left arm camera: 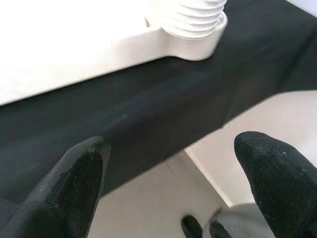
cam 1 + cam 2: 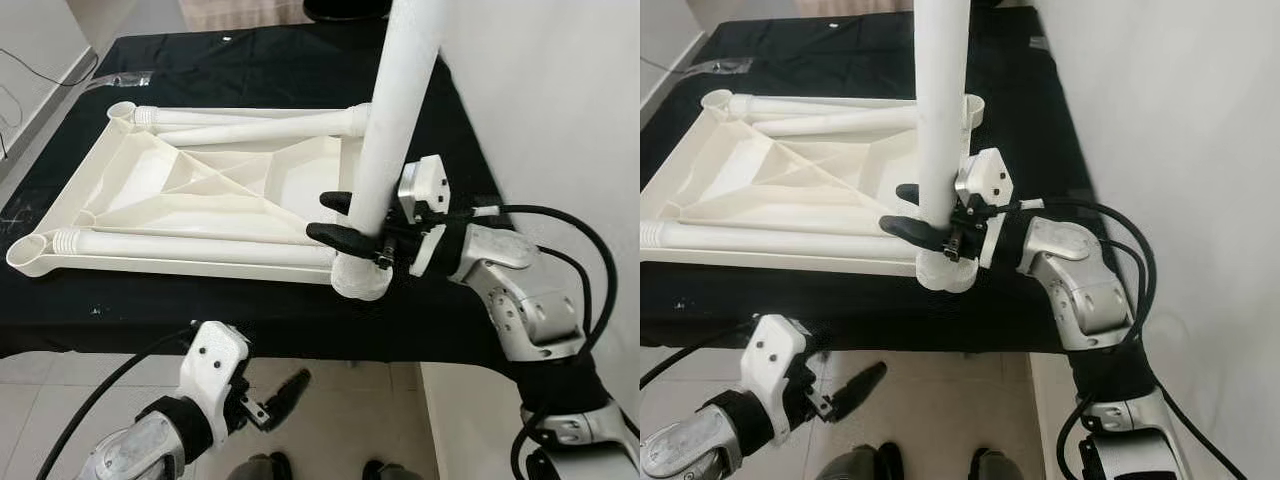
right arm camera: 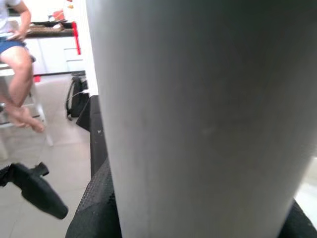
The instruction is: Building children table
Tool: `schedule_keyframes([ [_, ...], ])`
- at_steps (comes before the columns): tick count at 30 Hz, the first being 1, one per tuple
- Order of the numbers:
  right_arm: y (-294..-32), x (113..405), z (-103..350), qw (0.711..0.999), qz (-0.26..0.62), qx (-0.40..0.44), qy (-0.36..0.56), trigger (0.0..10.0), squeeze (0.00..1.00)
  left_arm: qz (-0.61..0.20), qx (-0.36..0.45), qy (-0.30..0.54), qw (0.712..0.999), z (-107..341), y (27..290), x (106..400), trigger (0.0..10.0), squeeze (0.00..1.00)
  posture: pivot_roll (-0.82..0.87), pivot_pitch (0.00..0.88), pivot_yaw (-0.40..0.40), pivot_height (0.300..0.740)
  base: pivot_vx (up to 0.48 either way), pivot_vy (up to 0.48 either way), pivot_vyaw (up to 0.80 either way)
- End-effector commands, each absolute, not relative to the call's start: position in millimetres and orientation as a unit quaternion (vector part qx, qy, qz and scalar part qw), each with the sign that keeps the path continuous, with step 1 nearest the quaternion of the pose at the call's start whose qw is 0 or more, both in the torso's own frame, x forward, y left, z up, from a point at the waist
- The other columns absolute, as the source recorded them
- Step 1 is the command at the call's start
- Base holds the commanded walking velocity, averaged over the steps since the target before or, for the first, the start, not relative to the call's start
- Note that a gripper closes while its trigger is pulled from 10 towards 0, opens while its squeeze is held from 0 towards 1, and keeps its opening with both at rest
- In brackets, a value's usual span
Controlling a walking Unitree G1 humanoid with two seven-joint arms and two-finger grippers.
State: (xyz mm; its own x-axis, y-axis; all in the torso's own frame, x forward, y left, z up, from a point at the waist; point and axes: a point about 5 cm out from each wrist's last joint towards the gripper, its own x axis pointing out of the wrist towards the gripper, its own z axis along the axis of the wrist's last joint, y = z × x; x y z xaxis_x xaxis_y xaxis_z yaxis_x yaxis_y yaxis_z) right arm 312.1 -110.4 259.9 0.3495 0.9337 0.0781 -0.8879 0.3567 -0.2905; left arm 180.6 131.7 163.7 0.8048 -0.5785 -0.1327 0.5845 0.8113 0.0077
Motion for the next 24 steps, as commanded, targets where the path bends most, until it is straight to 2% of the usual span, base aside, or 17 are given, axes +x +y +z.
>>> schedule_keyframes([
  [1, -107, 312, 258, 0.807, 0.57, -0.104, -0.115, 10.0, 0.0, -0.289, 0.022, 0.063, 0.955, 160, 134, 179, 10.0, 0.0, 0.0, 0.284, 0.033, 0.74, 0.0, 0.0, 0.0],
  [10, -117, 324, 266, 0.798, 0.583, -0.106, -0.11, 10.0, 0.0, -0.284, -0.001, 0.05, 0.958, 158, 132, 177, 10.0, 0.0, 0.01, 0.312, 0.024, 0.74, 0.0, 0.0, 0.0],
  [15, -125, 318, 268, 0.774, 0.618, -0.1, -0.096, 10.0, 0.0, -0.297, -0.015, 0.048, 0.954, 159, 129, 173, 10.0, 0.0, 0.01, 0.329, 0.028, 0.74, 0.0, 0.0, 0.0],
  [17, -125, 318, 268, 0.774, 0.618, -0.1, -0.096, 10.0, 0.0, -0.297, -0.015, 0.048, 0.954, 159, 129, 173, 10.0, 0.0, 0.01, 0.329, 0.028, 0.74, 0.0, 0.0, 0.0],
  [18, -126, 313, 267, 0.761, 0.635, -0.099, -0.088, 10.0, 0.0, -0.303, -0.018, 0.048, 0.952, 159, 129, 172, 10.0, 0.0, 0.01, 0.334, 0.03, 0.74, 0.0, 0.0, 0.0],
  [24, -125, 310, 265, 0.749, 0.649, -0.101, -0.082, 10.0, 0.0, -0.312, -0.021, 0.045, 0.949, 161, 126, 170, 10.0, 0.0, 0.01, 0.344, 0.03, 0.74, 0.0, 0.0, 0.0],
])
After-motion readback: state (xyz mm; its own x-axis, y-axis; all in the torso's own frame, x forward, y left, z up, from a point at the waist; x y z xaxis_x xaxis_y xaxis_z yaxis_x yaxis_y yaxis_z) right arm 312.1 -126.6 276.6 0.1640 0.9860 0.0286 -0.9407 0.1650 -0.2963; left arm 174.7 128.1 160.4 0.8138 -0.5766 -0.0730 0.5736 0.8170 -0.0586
